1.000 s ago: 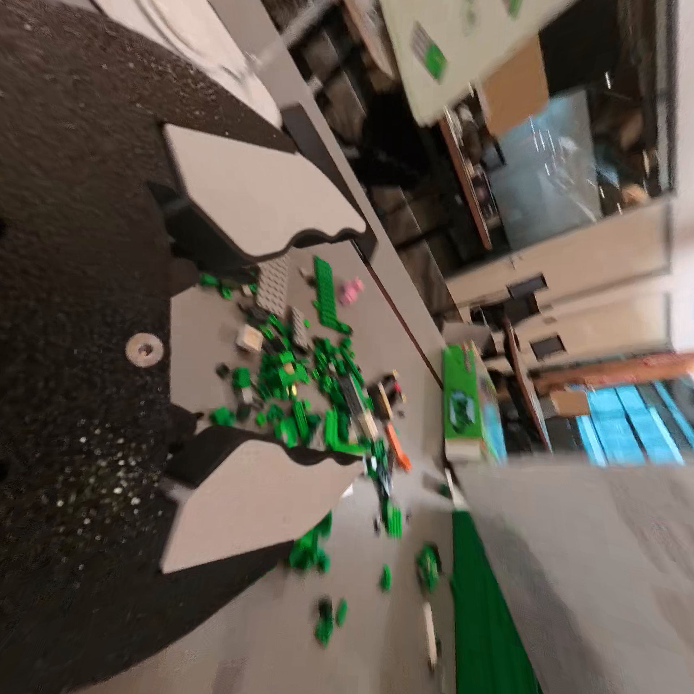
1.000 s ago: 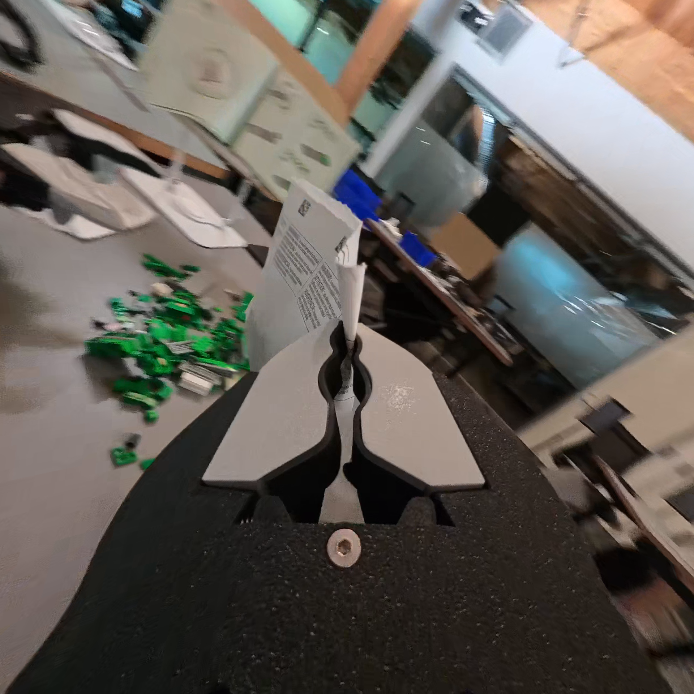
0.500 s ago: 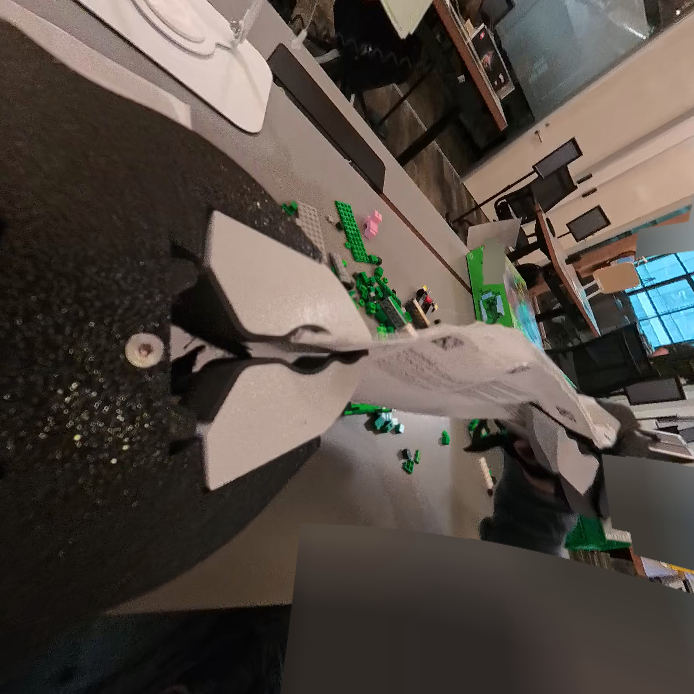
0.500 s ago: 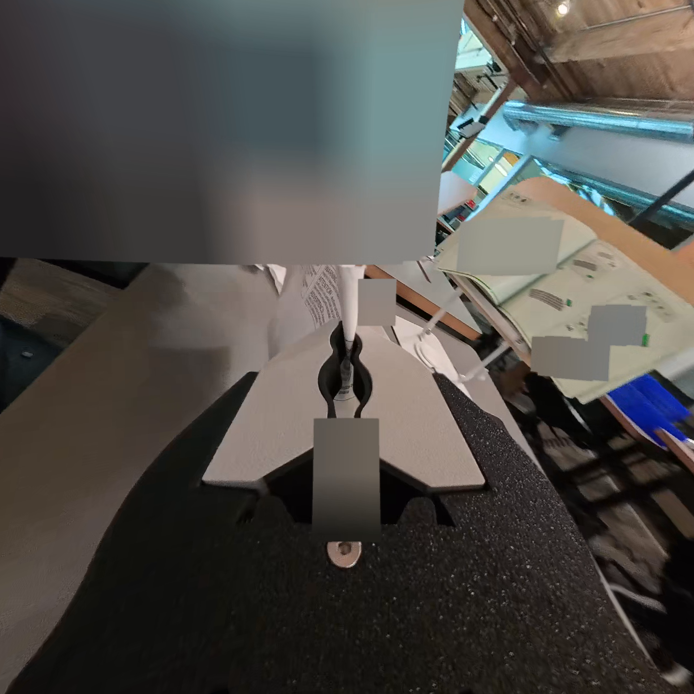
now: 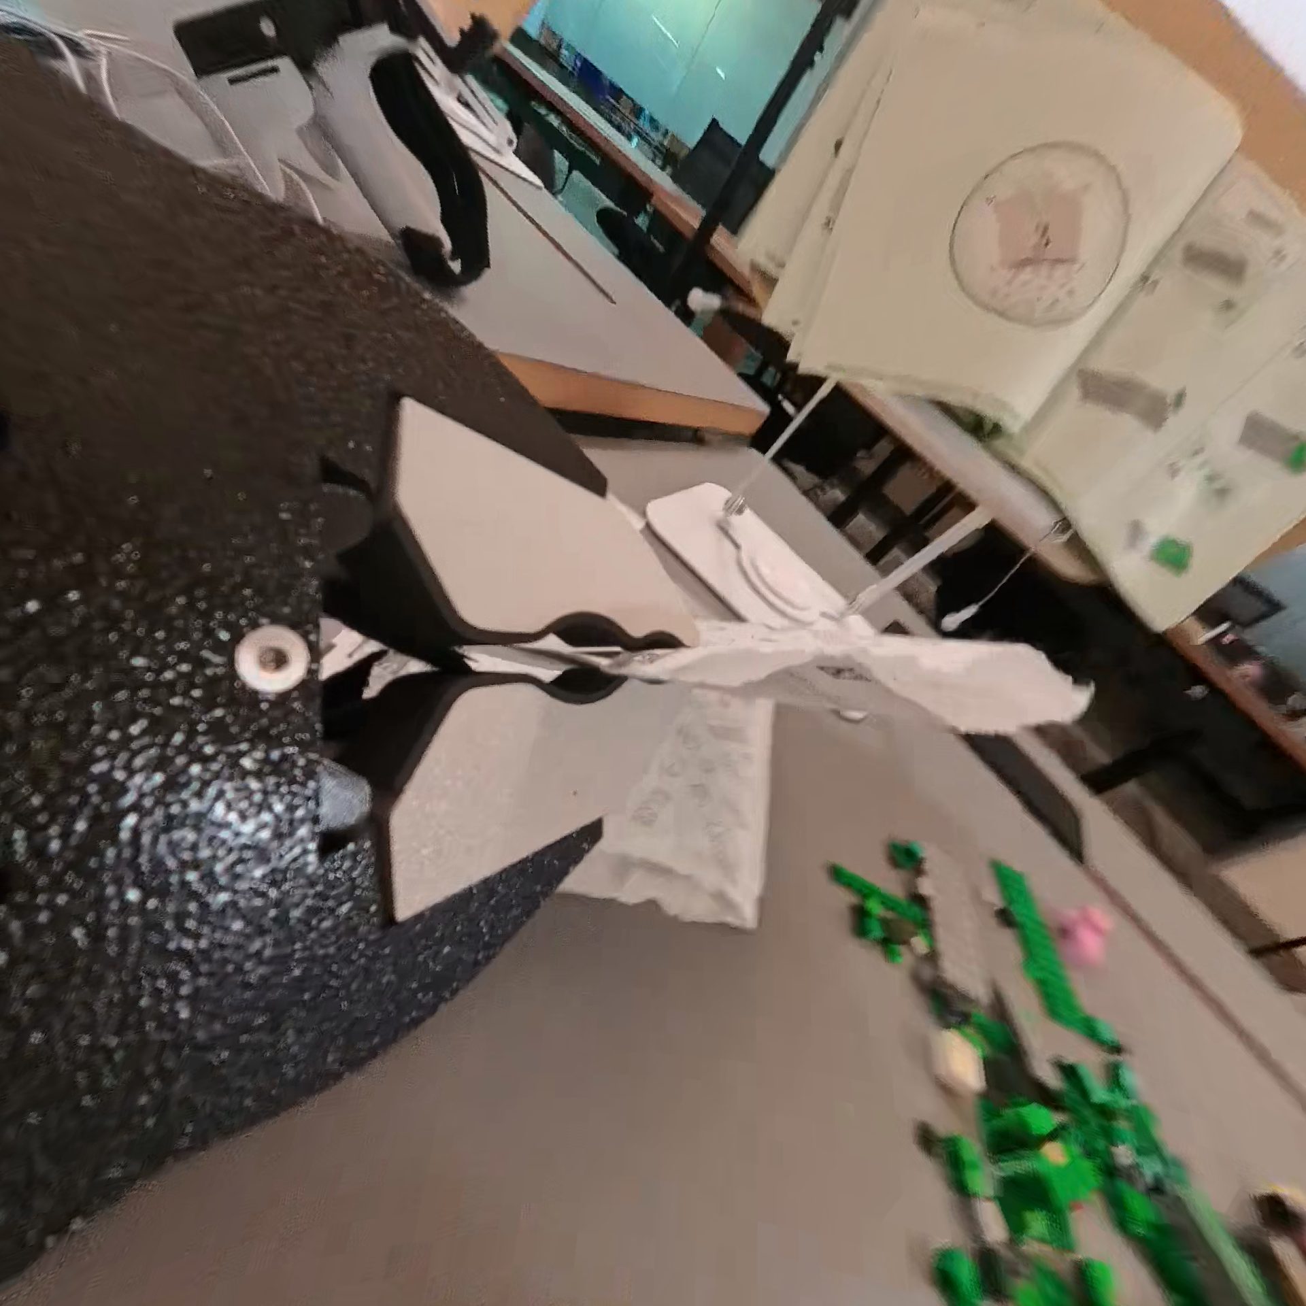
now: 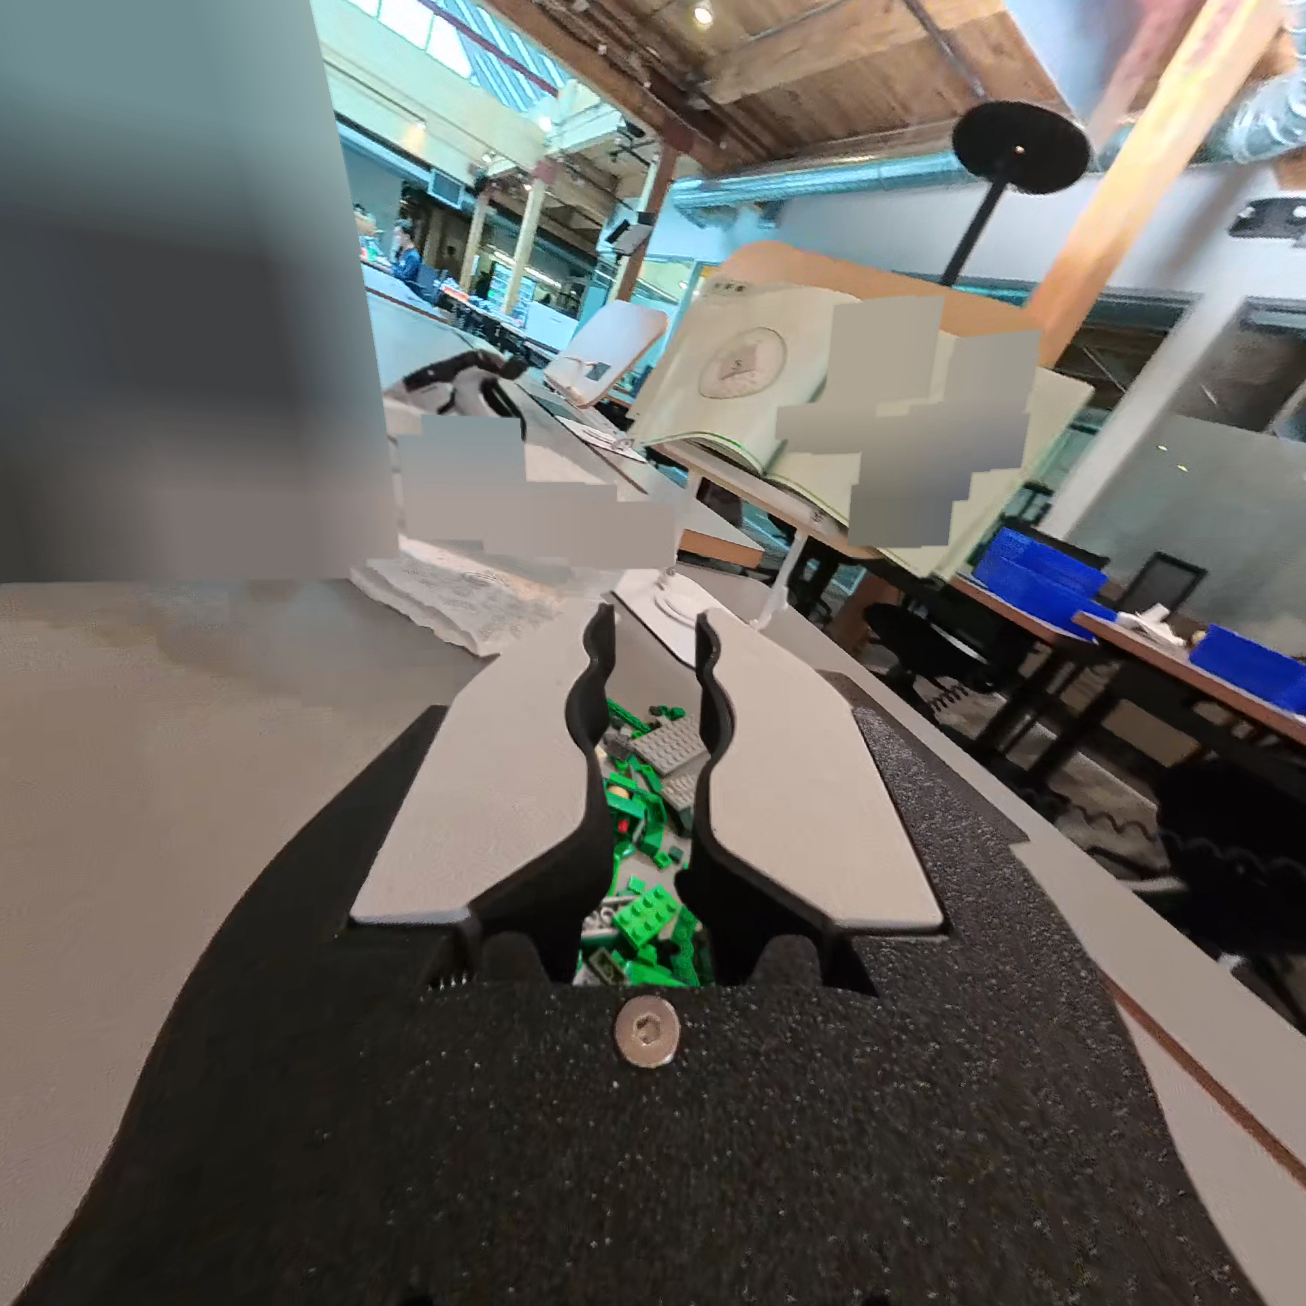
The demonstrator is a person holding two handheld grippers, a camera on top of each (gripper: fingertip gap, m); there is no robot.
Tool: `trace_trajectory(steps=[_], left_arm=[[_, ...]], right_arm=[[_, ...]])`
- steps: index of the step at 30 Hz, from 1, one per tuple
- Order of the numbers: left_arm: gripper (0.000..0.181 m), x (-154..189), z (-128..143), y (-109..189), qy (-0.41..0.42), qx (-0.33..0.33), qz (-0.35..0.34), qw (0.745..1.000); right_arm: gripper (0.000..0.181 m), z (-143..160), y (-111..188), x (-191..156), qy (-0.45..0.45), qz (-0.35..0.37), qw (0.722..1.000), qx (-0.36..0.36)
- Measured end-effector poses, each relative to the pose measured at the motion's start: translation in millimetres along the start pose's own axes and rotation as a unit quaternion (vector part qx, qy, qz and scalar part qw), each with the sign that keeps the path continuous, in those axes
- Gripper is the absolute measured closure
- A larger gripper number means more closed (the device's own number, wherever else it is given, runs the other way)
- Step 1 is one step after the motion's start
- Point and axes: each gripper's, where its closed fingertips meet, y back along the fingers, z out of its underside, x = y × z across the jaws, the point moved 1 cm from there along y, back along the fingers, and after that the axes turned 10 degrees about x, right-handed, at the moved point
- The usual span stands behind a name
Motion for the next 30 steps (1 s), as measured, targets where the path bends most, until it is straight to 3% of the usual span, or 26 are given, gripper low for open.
trace_trajectory(steps=[5,9,15,19,24,27,30], left_arm=[[0.181,24,15,-1,0.035,-0.037,0.073,0.996],[0.149,29,19,0,0.061,-0.063,0.094,0.992],[0.14,21,36,8,0.067,-0.099,0.072,0.99],[0.12,14,55,19,0.078,-0.148,0.066,0.984],[0.095,24,43,39,0.14,-0.135,0.1,0.976],[0.09,22,37,52,0.134,-0.137,0.07,0.979],[0.091,23,10,55,0.188,-0.085,0.029,0.978]], right_arm=[[0.161,9,8,5,-0.011,0.015,1.0,-0.013],[0.161,9,8,5,-0.01,0.015,1.0,-0.018],[0.161,9,9,3,-0.009,0.012,1.0,-0.024],[0.161,10,9,2,-0.003,0.01,0.999,-0.032],[0.161,18,12,3,-0.004,0.006,0.998,-0.062],[0.162,31,17,11,-0.022,0.029,0.993,-0.114],[0.157,37,23,22,-0.049,0.056,0.989,-0.13]])
